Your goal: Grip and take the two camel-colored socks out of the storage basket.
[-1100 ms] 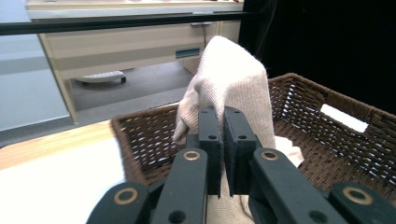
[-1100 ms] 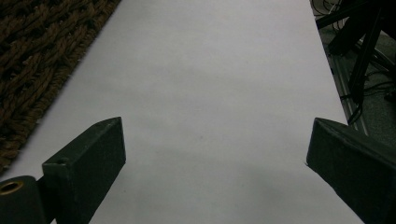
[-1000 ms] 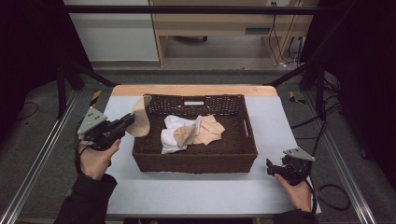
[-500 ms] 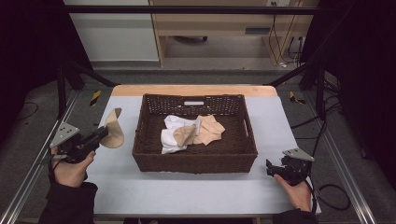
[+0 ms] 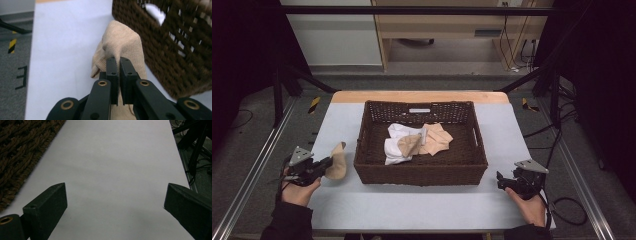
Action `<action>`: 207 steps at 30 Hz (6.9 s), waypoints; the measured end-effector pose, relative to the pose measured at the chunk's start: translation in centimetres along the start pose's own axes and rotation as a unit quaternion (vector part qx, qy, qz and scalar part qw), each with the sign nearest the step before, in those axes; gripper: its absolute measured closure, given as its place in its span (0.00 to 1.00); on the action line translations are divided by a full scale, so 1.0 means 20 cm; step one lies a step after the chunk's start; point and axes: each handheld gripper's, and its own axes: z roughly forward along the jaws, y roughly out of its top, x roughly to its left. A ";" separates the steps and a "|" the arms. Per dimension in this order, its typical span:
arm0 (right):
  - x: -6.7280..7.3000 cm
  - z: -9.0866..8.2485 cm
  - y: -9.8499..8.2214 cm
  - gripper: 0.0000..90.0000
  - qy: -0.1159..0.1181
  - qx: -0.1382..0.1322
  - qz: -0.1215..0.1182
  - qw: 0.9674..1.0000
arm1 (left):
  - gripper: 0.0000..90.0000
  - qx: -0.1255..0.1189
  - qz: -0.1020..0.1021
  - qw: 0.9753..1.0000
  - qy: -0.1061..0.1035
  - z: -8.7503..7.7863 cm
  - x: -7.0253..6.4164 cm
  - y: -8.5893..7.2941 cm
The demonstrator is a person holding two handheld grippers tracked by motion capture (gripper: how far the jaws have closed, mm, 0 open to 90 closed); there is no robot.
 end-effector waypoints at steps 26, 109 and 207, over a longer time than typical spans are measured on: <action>-0.01 0.01 0.00 0.06 -0.004 -0.002 -0.006 1.000 | 0.45 -0.044 0.003 0.999 0.007 -0.06 -0.11 0.10; -0.02 0.00 0.00 0.05 0.001 -0.013 0.006 1.000 | 0.42 -0.017 0.092 0.993 -0.065 0.69 -0.88 0.58; -0.01 -0.01 0.00 0.05 -0.006 -0.013 0.003 1.000 | 0.89 -0.236 -0.012 0.970 -0.063 -0.28 -0.16 0.47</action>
